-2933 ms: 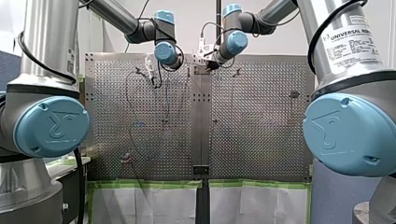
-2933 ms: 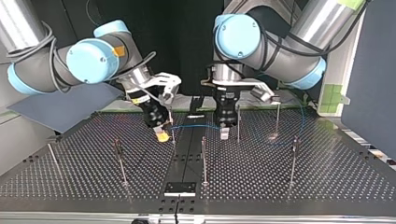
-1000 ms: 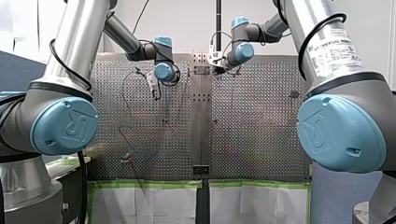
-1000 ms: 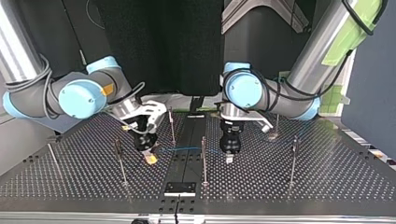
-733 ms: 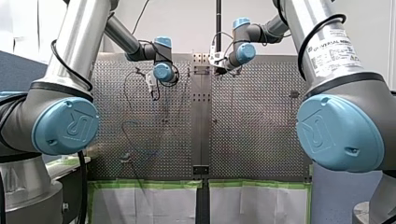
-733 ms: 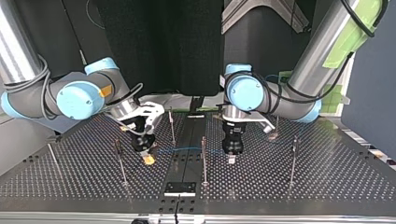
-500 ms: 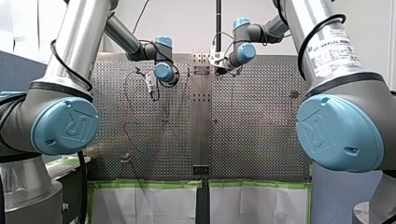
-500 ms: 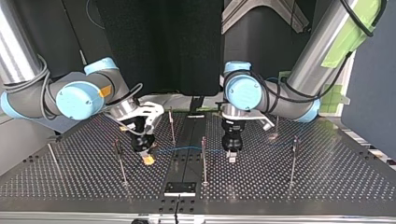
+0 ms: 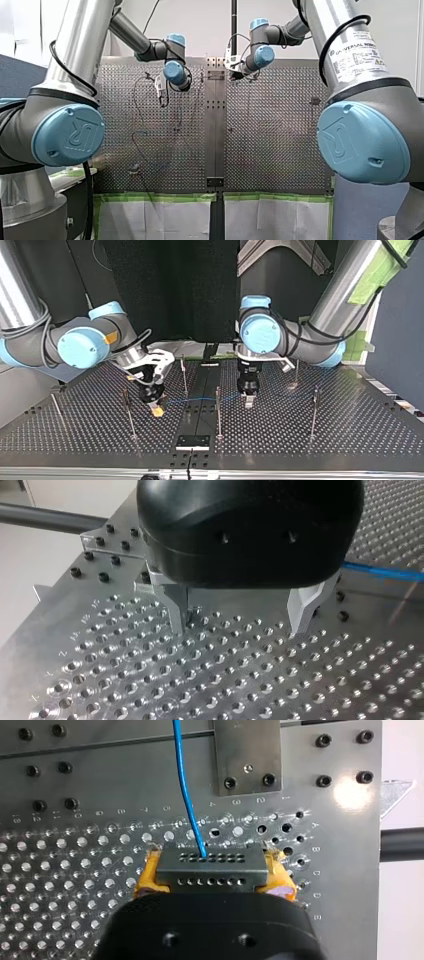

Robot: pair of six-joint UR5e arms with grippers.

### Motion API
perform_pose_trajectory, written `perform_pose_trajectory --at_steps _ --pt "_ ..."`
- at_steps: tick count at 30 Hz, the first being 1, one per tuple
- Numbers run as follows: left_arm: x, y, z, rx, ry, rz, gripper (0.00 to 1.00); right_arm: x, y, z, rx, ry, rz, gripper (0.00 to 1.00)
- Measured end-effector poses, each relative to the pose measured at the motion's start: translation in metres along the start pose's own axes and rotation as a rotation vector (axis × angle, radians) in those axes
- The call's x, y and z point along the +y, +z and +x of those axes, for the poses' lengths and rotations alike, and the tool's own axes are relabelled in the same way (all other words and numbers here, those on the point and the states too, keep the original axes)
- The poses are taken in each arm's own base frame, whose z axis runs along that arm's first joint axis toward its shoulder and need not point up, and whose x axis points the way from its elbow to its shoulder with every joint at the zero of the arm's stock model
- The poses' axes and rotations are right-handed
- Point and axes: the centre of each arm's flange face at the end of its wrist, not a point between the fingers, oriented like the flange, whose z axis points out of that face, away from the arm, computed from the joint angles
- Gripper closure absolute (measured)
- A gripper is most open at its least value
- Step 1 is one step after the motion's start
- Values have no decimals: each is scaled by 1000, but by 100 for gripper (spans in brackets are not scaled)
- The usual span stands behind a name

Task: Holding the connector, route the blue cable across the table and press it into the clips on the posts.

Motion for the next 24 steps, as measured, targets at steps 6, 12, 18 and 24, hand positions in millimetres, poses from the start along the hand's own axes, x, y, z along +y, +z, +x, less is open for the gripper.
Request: perform_pose_trajectory --at_steps 6,12,18,24 --pt "-2 -28 0 49 8 15 0 3 -3 6 9 2 -10 100" --pt "-3 -52 -1 75 4 42 0 4 -5 10 14 3 -12 100" --pt "-6 -74 -3 76 1 71 0 5 -7 14 17 3 -14 100" --pt "-15 -95 -20 48 -2 102 0 5 -10 17 20 7 -16 100"
